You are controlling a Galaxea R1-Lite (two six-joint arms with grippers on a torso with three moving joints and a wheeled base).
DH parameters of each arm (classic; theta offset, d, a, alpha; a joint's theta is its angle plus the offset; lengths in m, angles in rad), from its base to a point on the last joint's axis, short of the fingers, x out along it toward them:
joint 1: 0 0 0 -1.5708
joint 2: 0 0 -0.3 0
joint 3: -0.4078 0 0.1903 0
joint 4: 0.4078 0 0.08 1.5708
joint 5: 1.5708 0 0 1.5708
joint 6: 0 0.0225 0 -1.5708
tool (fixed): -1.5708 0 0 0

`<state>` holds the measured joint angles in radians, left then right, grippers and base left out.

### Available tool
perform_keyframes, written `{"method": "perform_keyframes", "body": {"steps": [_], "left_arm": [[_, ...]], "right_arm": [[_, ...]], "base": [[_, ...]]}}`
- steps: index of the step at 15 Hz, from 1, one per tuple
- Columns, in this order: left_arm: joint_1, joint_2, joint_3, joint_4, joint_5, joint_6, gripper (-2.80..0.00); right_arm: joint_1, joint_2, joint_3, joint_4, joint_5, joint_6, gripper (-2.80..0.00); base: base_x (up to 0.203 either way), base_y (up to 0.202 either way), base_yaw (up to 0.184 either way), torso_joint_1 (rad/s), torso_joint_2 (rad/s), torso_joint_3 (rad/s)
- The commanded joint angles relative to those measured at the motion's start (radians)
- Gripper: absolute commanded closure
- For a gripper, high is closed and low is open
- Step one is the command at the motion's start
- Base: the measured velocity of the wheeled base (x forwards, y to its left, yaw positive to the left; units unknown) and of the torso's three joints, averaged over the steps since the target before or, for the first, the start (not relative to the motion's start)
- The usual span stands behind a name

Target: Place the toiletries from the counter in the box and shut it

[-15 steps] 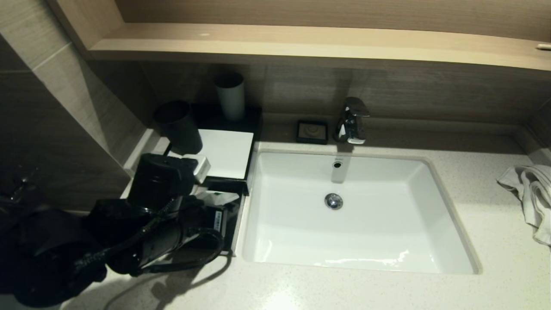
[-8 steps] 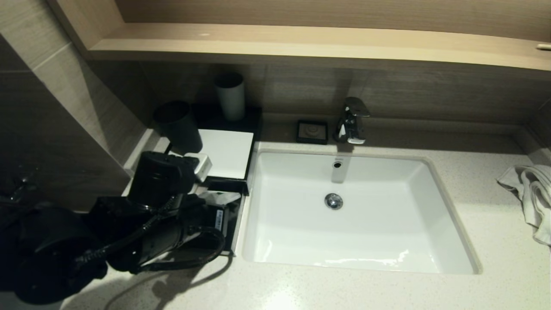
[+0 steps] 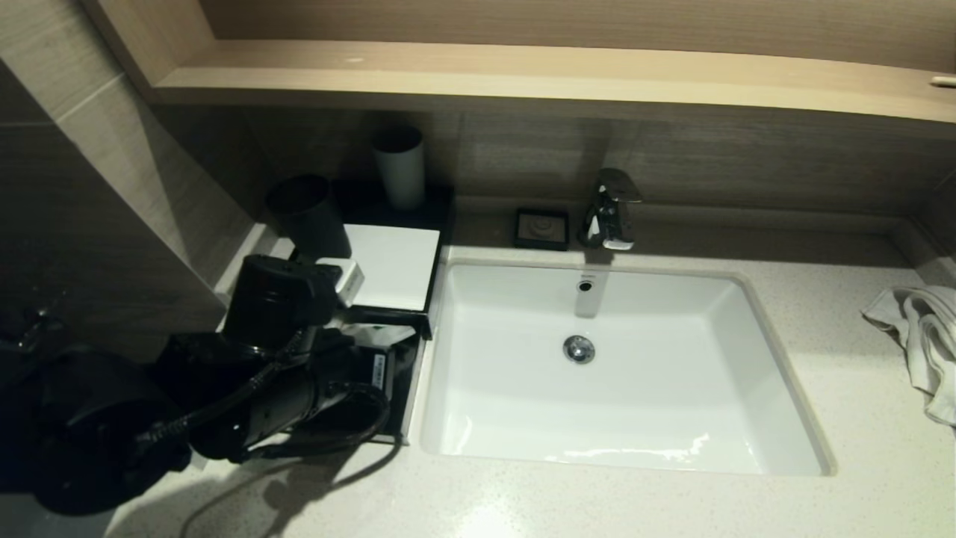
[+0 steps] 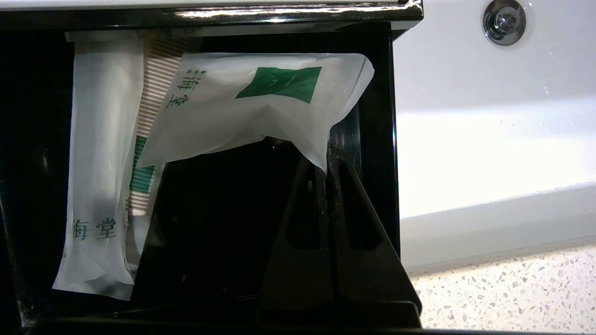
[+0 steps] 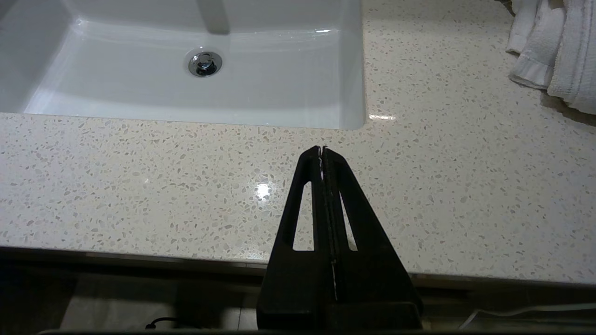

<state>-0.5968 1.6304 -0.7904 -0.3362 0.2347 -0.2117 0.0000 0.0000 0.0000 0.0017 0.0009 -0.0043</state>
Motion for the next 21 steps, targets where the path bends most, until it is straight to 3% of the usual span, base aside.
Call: {"method": "perform_keyframes", "body": {"steps": [1, 9, 10, 11, 21], "left_arm": [[0.000, -0.003, 0.005, -0.001, -0.002, -0.002, 0.00], [0.000, 0.002, 0.000, -0.008, 0.005, 0.002, 0.00], [0.000, 0.005, 0.000, -0.018, 0.009, 0.002, -0.79], [0.000, 0.005, 0.002, -0.023, 0.011, 0.003, -2.80], [0.000, -0.044, 0.009, -0.086, 0.026, -0.010, -2.80]], "right_arm": [[-0.001, 0.000, 0.000, 0.000, 0.001, 0.000, 0.00], [0.000, 0.000, 0.000, 0.000, 0.001, 0.000, 0.00], [0.000, 0.000, 0.000, 0.000, 0.001, 0.000, 0.00], [-0.001, 0.000, 0.000, 0.000, 0.001, 0.000, 0.00], [0.000, 0.000, 0.000, 0.000, 0.001, 0.000, 0.00]], "base": [[0.000, 0.000, 0.000, 0.000, 0.00, 0.000], [0.000, 0.000, 0.000, 0.000, 0.00, 0.000], [0.000, 0.000, 0.000, 0.000, 0.00, 0.000], [0.000, 0.000, 0.000, 0.000, 0.00, 0.000], [0.000, 0.000, 0.000, 0.000, 0.00, 0.000]]}}
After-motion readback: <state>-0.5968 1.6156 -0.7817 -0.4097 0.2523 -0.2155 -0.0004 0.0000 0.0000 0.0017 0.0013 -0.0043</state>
